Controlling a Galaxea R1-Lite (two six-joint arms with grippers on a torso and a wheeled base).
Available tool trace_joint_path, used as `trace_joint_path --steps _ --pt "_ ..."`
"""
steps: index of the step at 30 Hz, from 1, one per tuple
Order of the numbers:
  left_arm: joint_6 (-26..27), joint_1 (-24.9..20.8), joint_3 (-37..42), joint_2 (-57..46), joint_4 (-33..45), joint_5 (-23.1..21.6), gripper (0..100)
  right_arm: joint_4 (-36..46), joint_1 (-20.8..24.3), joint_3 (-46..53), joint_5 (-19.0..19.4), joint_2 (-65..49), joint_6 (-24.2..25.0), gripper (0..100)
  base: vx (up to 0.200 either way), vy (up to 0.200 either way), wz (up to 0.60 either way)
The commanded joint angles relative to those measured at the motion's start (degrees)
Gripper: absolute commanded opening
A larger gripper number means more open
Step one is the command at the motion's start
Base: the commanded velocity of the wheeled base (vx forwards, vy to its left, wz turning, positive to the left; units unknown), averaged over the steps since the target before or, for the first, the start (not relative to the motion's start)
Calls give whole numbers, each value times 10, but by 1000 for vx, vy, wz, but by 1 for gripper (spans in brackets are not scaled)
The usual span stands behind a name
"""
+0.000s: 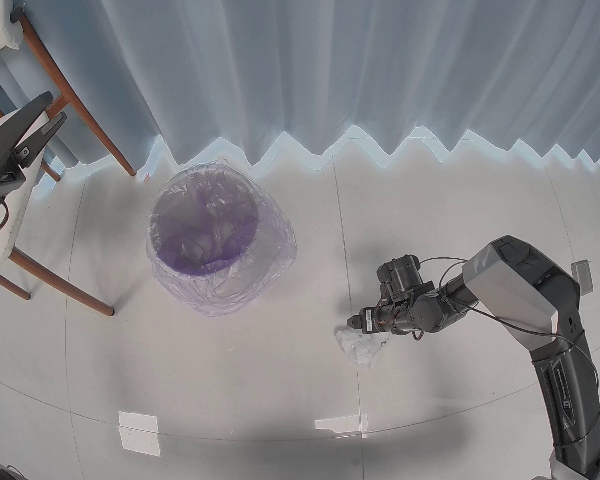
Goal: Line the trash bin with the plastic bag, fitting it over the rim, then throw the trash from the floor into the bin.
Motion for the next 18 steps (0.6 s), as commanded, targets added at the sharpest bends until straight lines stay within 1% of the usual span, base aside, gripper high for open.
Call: trace_joint_path --steps 1,3,6,8,9,11,12,15,18 --pt "-1 0 0 -7 1 0 100 9 1 -11 0 5 -8 100 -200 0 0" --pt "-2 0 0 -6 1 0 100 26 1 -28 -1 10 -8 100 -200 0 0" --pt "-4 0 1 -6 0 0 100 83 -1 -89 0 31 -6 100 -200 0 0" --pt "-4 0 1 -6 0 0 100 99 -1 -108 1 37 -5 100 0 0 0" --pt "-4 0 2 -7 0 0 100 127 -1 -147 0 53 -3 100 0 0 0" --pt "-4 0 2 -7 0 0 100 136 -1 -165 0 63 -2 100 0 0 0" --pt "-4 0 3 -7 0 0 100 153 0 -205 -3 86 -3 100 0 0 0" --pt "-4 0 2 -7 0 0 100 173 4 -250 -11 113 -2 100 0 0 0" --pt "-4 0 2 -7 0 0 100 191 4 -259 -11 131 3 100 0 0 0"
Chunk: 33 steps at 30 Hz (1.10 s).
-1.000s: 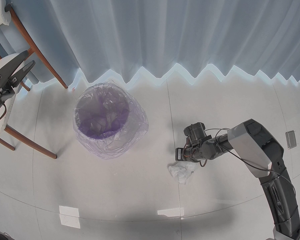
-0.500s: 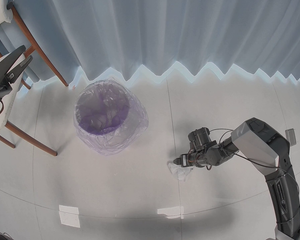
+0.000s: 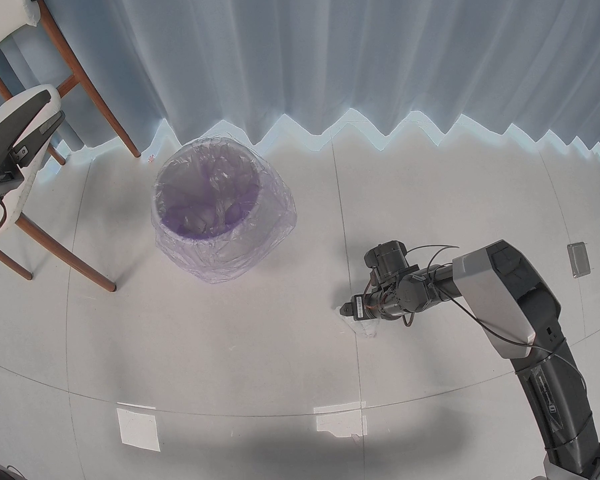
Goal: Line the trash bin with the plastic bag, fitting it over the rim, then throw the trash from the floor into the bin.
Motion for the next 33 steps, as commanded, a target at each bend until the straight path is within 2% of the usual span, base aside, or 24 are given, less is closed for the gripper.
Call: trace_joint_path --steps 1,5,6,13,18,20,25,26,29,31,33 --pt "0 0 0 -1 0 0 100 32 3 -48 -4 66 9 100 0 0 0" --pt "0 0 1 -1 0 0 100 44 2 -48 -4 69 14 100 0 0 0" --pt "0 0 1 -1 0 0 100 44 2 -48 -4 69 14 0 0 0 0" --pt "0 0 3 -2 0 0 100 42 1 -48 -19 59 22 0 0 0 0" --pt "1 0 2 -3 0 0 100 43 3 -43 -19 -9 65 0 0 0 0" --pt "1 0 2 -2 0 0 100 39 10 25 -8 -90 93 0 0 0 0" --pt "1 1 7 -4 1 3 100 -6 24 164 36 -236 112 0 0 0 0" --pt "0 1 22 -11 3 14 100 -52 37 234 56 -302 127 0 0 0 0" --pt "0 1 44 -24 8 16 100 -142 59 351 84 -402 136 0 0 0 0" --pt "1 2 56 -31 10 14 100 -217 79 425 92 -454 133 0 0 0 0" --pt "1 1 68 -40 10 4 100 -325 98 484 91 -481 131 0 0 0 0"
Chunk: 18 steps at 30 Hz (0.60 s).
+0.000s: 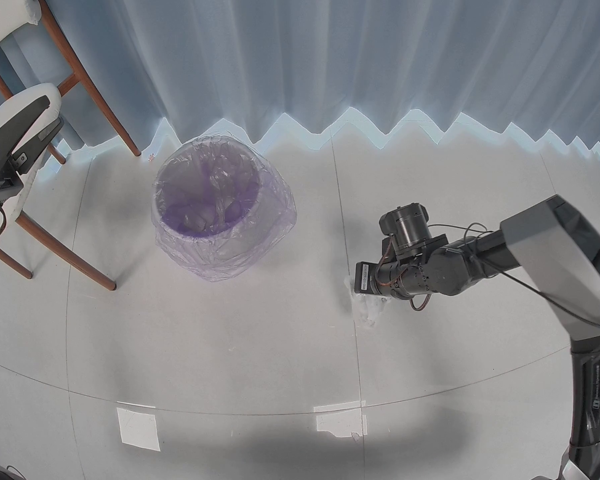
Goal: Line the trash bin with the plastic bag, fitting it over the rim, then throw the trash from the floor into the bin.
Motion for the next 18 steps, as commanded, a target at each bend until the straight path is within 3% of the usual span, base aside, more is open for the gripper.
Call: trace_joint_path --steps 1,4,6,13,18 --pt "0 2 53 -33 7 -11 100 -309 76 301 48 -270 18 0 200 200 0" --pt "0 13 58 -40 11 -22 100 -475 84 353 49 -266 7 0 200 200 0" --pt "0 14 58 -43 15 -22 100 -528 85 366 51 -258 6 0 200 200 0" --pt "-1 15 56 -45 16 -21 100 -588 93 350 51 -253 10 0 200 200 0" --pt "-1 13 56 -45 16 -20 100 -648 129 350 50 -226 12 0 200 200 0"
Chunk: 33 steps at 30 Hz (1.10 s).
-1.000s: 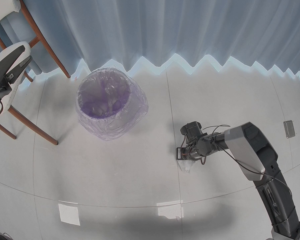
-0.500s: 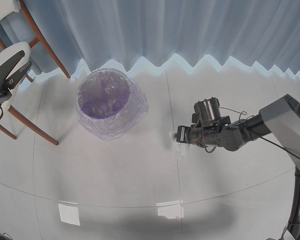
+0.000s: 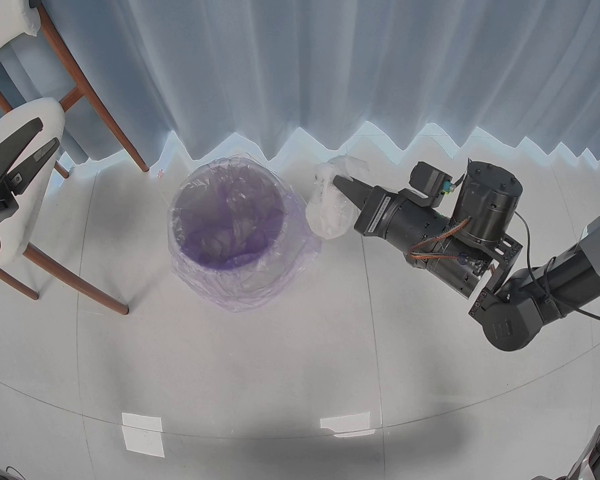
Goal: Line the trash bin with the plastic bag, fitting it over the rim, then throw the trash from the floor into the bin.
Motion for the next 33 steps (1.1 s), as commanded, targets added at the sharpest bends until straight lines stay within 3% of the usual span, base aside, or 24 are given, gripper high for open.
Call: trace_joint_path --steps 1,6,16,20,29,33 --pt "-1 3 7 -11 2 -2 100 -53 54 35 5 -4 1 0 200 200 0" --pt "-2 2 7 -11 3 -2 100 -74 74 32 4 32 0 0 200 200 0" --pt "4 -12 9 -11 -5 -5 100 -123 82 46 -7 147 -35 0 0 180 0" --pt "7 -25 13 -12 -6 -4 100 -156 51 1 -12 235 -73 0 0 0 0" --pt "8 -28 20 -17 -6 -5 100 -176 -13 -152 -14 328 -86 0 0 0 0" --pt "7 -27 20 -17 -6 -5 100 -181 -28 -155 -13 331 -84 0 0 0 0"
